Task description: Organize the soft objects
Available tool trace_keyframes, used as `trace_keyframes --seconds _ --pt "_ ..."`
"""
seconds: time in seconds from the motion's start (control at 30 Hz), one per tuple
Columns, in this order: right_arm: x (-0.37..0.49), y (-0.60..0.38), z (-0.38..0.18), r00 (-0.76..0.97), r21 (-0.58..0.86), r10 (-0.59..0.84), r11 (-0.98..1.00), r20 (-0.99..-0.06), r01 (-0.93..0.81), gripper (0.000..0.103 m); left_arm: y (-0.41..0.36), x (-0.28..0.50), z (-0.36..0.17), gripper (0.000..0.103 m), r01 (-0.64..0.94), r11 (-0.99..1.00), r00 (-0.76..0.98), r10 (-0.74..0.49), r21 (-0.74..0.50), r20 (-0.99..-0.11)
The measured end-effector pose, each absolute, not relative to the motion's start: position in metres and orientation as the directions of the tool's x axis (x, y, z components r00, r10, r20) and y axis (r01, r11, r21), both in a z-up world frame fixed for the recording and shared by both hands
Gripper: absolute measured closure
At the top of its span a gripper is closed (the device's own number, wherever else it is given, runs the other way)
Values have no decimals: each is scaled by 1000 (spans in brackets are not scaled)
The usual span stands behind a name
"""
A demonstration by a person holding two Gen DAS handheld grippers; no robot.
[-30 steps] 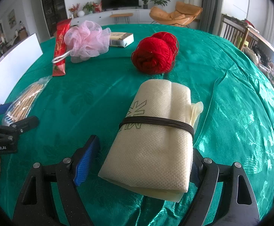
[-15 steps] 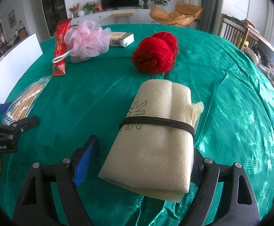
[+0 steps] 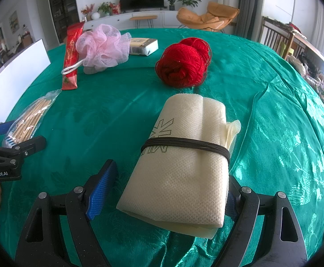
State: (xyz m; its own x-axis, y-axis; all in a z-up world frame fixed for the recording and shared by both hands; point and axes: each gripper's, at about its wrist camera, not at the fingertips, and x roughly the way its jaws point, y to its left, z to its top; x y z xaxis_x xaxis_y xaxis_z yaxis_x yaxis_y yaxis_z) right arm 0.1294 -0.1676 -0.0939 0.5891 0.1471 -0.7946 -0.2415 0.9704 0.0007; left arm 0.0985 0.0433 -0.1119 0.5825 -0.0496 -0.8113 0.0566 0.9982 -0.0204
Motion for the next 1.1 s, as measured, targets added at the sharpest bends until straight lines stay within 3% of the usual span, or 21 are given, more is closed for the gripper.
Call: trace_keyframes --seconds 0.23,0.47,0.6,0.73,0.77,0.8,0.87,0.93,0.97,1.07,1.1 --pt "129 -168 -94 589 3 149 970 -794 -241 18 43 100 -106 0 80 996 561 -67 -27 -825" --pt "125 -180 -88 565 129 239 965 -790 -227 18 87 74 -90 0 32 960 486 -257 -277 -835" --pt "128 -200 -74 482 296 358 934 -800 -201 19 69 83 -86 2 96 982 480 -189 -163 -857" --pt "150 -212 -52 411 341 355 934 -840 -109 19 39 97 -91 25 108 994 467 -38 15 -884" --pt "156 -209 -51 382 331 342 939 -858 -99 19 36 98 -90 36 99 995 482 -36 13 -876" --pt "164 -201 -55 328 285 300 954 -896 -95 19 36 98 -89 54 88 996 492 -36 8 -870" --pt "173 -189 -70 274 197 219 975 -936 -104 19 41 96 -88 69 53 998 516 -46 -21 -856" --pt "169 -180 -81 267 129 160 983 -950 -131 22 48 90 -85 73 35 996 513 -86 -79 -854" --pt "164 -176 -80 281 97 140 982 -949 -162 43 51 86 -82 73 33 992 510 -123 -124 -851" --pt "146 -177 -69 308 95 148 979 -940 -182 65 60 62 -66 73 40 974 529 -210 -223 -822" --pt "142 -179 -62 318 98 153 979 -936 -180 66 61 56 -60 74 43 967 536 -233 -250 -811"
